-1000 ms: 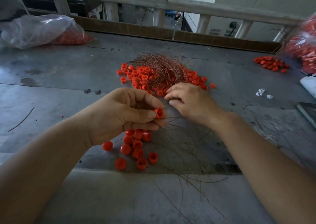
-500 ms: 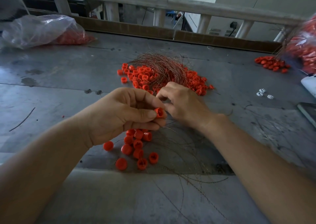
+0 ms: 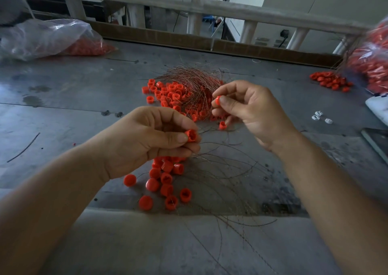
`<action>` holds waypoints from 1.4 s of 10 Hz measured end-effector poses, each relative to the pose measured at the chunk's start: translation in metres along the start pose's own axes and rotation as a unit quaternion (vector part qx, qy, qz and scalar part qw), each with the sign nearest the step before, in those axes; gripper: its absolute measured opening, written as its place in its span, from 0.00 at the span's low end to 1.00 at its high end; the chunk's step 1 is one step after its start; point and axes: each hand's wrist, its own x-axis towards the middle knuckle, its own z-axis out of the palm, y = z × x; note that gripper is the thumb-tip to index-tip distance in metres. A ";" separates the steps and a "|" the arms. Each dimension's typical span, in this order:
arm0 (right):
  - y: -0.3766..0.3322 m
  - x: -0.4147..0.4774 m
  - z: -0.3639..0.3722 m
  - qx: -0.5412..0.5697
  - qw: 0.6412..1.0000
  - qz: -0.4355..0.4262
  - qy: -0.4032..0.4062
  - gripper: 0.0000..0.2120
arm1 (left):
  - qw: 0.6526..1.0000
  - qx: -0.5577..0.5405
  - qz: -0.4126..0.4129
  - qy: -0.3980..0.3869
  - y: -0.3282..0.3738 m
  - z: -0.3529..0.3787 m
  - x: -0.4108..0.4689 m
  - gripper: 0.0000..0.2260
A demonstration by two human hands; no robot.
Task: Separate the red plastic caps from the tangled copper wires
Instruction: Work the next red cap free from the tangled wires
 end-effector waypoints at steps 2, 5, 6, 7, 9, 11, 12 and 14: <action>-0.004 -0.003 0.003 0.066 0.997 0.023 -0.046 0.11 | 1.000 -0.007 0.005 0.001 0.000 -0.001 0.000 0.10; -0.007 -0.005 0.009 0.027 0.999 -0.001 -0.044 0.10 | 1.000 -0.013 0.008 0.010 0.001 -0.003 0.001 0.11; -0.008 -0.006 0.009 0.036 0.998 -0.002 -0.049 0.09 | 1.000 -0.006 0.015 0.025 0.001 -0.002 0.001 0.10; -0.008 -0.006 0.010 0.033 0.998 -0.001 -0.055 0.08 | 0.999 -0.006 0.027 0.045 0.001 -0.001 0.001 0.09; -0.009 -0.007 0.012 0.024 0.997 -0.007 -0.068 0.10 | 0.997 -0.001 0.037 0.070 0.002 -0.001 0.003 0.09; -0.010 -0.009 0.016 -0.012 0.997 -0.024 -0.071 0.09 | 0.995 0.003 0.048 0.084 0.003 0.000 0.002 0.09; -0.011 -0.011 0.023 -0.058 0.994 -0.072 -0.051 0.10 | 0.992 0.010 0.065 0.109 0.002 0.002 0.003 0.09; -0.008 -0.015 0.035 -0.080 0.987 -0.134 -0.021 0.13 | 0.987 0.021 0.092 0.132 0.002 0.002 0.003 0.09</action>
